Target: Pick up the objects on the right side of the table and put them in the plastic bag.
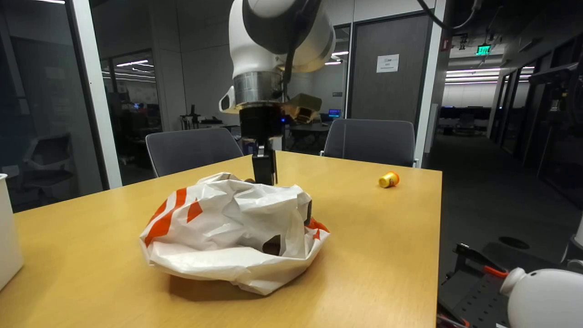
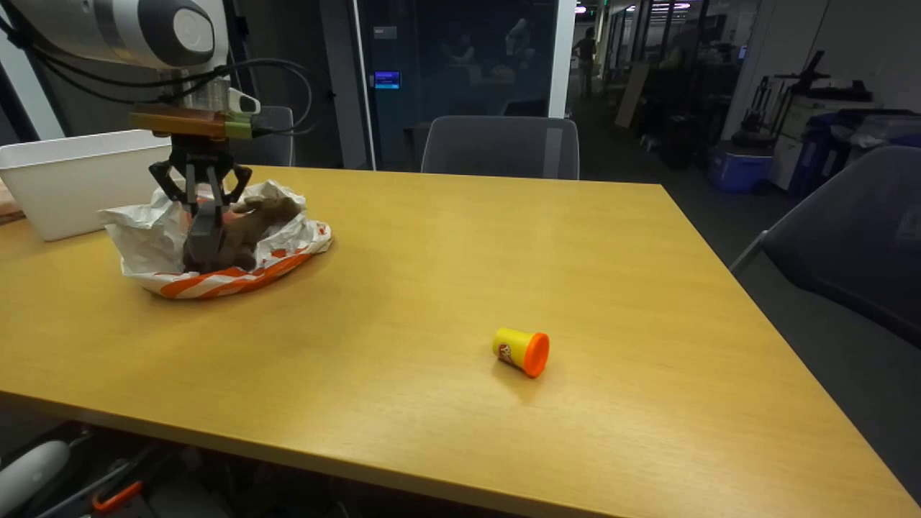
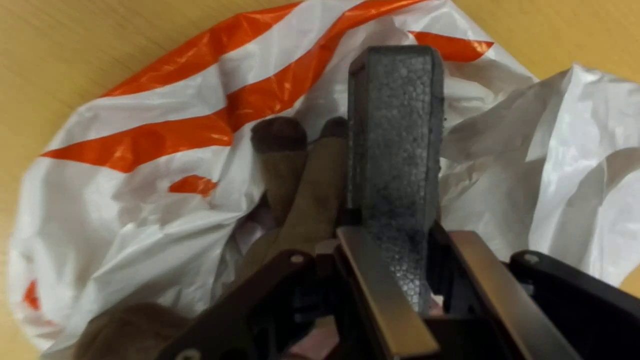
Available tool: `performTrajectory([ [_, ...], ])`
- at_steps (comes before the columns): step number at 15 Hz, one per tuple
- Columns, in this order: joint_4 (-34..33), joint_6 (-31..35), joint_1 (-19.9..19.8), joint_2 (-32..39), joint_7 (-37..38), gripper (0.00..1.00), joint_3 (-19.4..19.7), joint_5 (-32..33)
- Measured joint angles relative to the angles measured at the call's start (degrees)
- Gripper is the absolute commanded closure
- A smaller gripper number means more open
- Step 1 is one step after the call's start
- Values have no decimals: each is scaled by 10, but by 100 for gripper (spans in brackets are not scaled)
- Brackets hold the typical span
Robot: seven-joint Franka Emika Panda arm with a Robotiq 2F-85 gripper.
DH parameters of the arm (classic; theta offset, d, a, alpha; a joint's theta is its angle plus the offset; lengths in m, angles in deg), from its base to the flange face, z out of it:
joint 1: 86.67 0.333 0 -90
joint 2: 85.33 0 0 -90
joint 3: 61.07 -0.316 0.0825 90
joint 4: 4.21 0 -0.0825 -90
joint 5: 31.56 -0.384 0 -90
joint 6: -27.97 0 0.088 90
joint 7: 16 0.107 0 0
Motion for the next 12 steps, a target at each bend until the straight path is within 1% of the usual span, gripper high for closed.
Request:
performTrajectory([
  [2,-6,0,8,30,0,81,-12,-9],
  [3,-12,3,11,44,1,45,-18,-12],
  [4,-19,4,14,55,1,43,-23,-13],
  [5,-26,4,16,62,1,38,-27,-13],
  [6,-31,4,18,67,1,31,-30,-13],
  [7,-33,5,21,71,1,22,-30,-12],
  [8,-34,6,23,75,3,15,-30,-5],
  [9,-34,8,24,77,9,6,-30,10],
  [10,-34,9,26,78,20,1,-28,32],
  [12,-34,6,31,73,59,0,-21,88],
])
